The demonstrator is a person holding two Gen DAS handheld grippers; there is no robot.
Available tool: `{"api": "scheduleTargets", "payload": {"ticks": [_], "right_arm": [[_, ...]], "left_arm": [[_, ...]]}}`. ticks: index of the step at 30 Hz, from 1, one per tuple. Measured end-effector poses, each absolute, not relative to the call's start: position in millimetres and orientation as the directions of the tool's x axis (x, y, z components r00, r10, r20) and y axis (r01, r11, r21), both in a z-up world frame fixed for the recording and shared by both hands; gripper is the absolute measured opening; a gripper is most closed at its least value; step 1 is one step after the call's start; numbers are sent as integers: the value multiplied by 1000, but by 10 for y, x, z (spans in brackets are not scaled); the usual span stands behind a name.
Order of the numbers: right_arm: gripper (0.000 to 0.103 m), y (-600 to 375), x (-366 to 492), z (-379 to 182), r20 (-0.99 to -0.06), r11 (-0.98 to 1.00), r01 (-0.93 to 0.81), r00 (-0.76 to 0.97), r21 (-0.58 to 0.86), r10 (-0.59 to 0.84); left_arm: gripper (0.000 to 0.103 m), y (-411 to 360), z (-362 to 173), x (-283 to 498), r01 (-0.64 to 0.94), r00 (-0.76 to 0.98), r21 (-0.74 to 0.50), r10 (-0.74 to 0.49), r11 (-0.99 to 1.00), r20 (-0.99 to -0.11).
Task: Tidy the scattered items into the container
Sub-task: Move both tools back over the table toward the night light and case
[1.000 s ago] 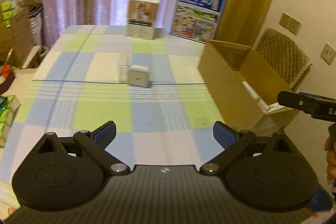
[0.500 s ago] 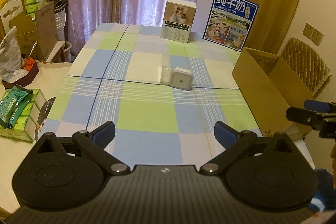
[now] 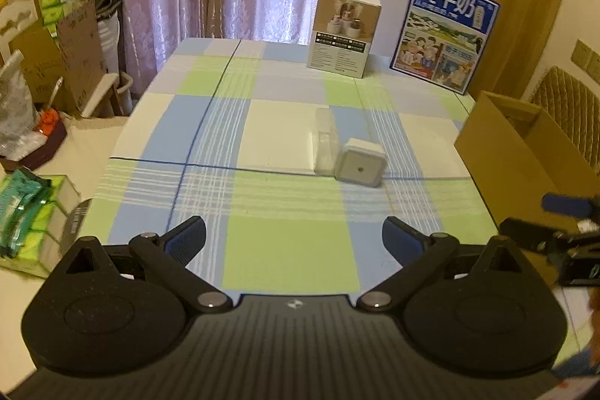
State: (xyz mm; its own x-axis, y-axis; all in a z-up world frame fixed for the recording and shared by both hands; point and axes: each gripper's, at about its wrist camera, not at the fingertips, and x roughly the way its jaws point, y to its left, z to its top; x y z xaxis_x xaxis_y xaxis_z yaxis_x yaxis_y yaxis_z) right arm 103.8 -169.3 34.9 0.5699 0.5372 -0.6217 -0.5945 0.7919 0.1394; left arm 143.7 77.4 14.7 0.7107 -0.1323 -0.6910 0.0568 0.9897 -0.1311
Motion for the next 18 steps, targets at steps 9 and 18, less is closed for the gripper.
{"api": "scheduleTargets", "payload": {"ticks": [9,18], "right_arm": [[96,-1349,1592,-85,-627,812,-568,586,134,513],[89,-1042,1912,-495,-637,804,-582,576,121,512]], "left_arm": [[99,713,-156,2275,99,720,-89,-133,991,-682],[99,818,-543,2750,40,720,-93,-93,995,-688]]}}
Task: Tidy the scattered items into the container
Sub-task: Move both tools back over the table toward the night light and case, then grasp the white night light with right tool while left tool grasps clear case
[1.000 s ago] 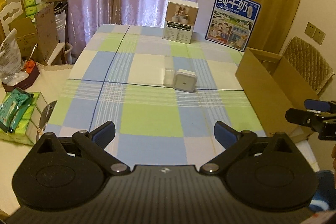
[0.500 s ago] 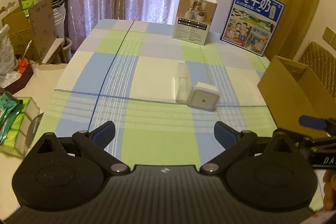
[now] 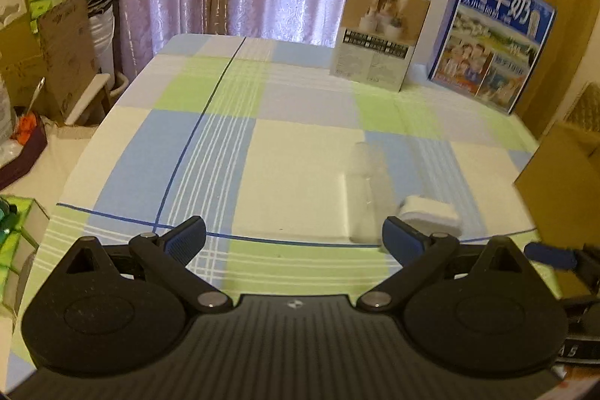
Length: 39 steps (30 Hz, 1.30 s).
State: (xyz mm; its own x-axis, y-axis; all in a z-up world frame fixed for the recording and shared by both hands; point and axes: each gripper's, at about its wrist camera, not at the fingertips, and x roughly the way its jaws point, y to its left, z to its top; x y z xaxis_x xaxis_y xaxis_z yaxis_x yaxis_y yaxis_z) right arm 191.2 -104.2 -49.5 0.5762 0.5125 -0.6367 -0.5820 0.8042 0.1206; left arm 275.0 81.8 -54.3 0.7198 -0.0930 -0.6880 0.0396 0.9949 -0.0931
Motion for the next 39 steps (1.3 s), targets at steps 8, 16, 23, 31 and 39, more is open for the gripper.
{"api": "scheduleTargets", "payload": {"ticks": [8,16,23,31,39], "right_arm": [[86,-838,2106,-717,-629,799,-582,567,152,532],[82,-643,2240,-786,-618,796,-588,574,145,537],[70,-588,2249,-801,-612,784,-603,568,145,550],[62,-743,2253,-759,-617,789,-603,580,112,531],[62,-1073,2389,-661,-598,837,-542,648,73,471]], "left_arm": [[99,756,-851,2796,85,697,73,-7,994,-717],[99,857,-881,2851,21,702,13,-6,1000,-712],[99,840,-903,2873,14,698,-10,-17,1000,-716],[99,864,-888,2872,-7,700,-32,-18,999,-713],[99,509,-963,2979,104,730,-12,-84,995,-678]]}}
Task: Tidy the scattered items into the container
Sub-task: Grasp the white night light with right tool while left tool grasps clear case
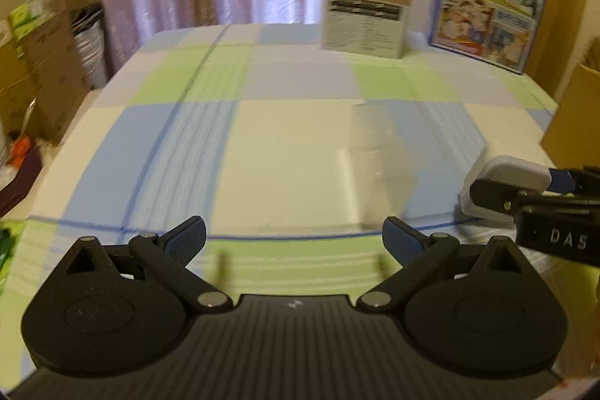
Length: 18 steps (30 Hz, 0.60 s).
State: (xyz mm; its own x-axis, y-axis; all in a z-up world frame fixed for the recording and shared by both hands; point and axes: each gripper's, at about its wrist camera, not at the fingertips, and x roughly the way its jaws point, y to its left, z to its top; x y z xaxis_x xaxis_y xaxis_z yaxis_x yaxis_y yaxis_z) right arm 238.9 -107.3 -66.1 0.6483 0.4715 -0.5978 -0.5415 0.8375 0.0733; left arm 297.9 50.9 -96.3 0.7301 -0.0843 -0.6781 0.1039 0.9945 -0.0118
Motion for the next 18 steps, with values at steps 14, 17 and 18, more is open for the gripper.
{"api": "scheduleTargets", "payload": {"ticks": [14,17,18], "right_arm": [[62,-1335,2448,-723,-614,850,-522,649,70,449],[62,-1336,2462,-719,-614,850,-521,648,74,451],[62,-1334,2463,-713,-614,849,-522,647,75,452]], "left_arm": [[63,41,-1087,3279,164,756,-45,-155,985,-636],[32,8,-1124,3322,161,744,-44,-151,986,-651],[27,3,-1130,3323,156,740,-43,-146,987,-656]]}}
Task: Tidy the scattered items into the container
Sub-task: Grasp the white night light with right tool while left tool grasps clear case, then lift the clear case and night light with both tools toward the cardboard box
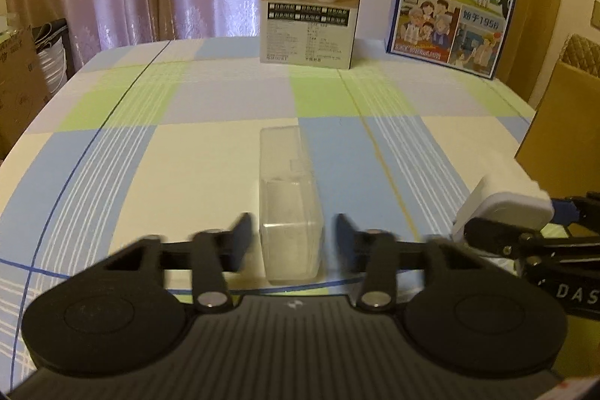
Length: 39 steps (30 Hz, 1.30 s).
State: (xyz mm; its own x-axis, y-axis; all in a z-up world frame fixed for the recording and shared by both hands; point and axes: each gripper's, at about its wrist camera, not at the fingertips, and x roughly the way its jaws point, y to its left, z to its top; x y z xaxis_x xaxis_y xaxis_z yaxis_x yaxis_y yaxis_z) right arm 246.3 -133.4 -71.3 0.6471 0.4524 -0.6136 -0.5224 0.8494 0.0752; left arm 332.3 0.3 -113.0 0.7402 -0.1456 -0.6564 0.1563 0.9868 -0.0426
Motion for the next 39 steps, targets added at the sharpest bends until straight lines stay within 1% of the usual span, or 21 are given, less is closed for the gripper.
{"api": "scheduleTargets", "payload": {"ticks": [5,8,15,23,25,29,31,33,39], "right_arm": [[62,-1323,2398,-656,-618,841,-534,635,84,465],[62,-1392,2287,-599,-629,841,-531,620,103,469],[62,-1695,1860,-398,-650,843,-516,589,155,480],[62,-2001,1356,-294,-667,845,-506,572,173,478],[62,-1999,1291,-311,-669,843,-511,569,168,478],[62,-1883,1244,-356,-658,825,-550,574,130,487],[62,-1826,1254,-400,-658,814,-568,570,117,492],[62,-1784,1282,-458,-666,802,-586,552,118,501],[62,-1674,1325,-574,-677,773,-632,544,59,496]], "left_arm": [[26,-1,-1099,3248,136,719,-39,-126,990,-684],[25,10,-1058,3117,144,696,-67,-149,987,-702],[25,-27,-860,2619,199,674,-42,-168,979,-720],[25,-88,-727,1927,256,656,-33,-199,966,-728],[25,-95,-751,1827,267,645,-28,-200,963,-737],[26,-163,-825,1764,297,644,33,-174,954,-745],[26,-179,-858,1763,307,643,45,-173,951,-746],[26,-184,-893,1790,311,640,47,-173,949,-748],[28,-101,-923,1856,300,641,24,-183,954,-745]]}}
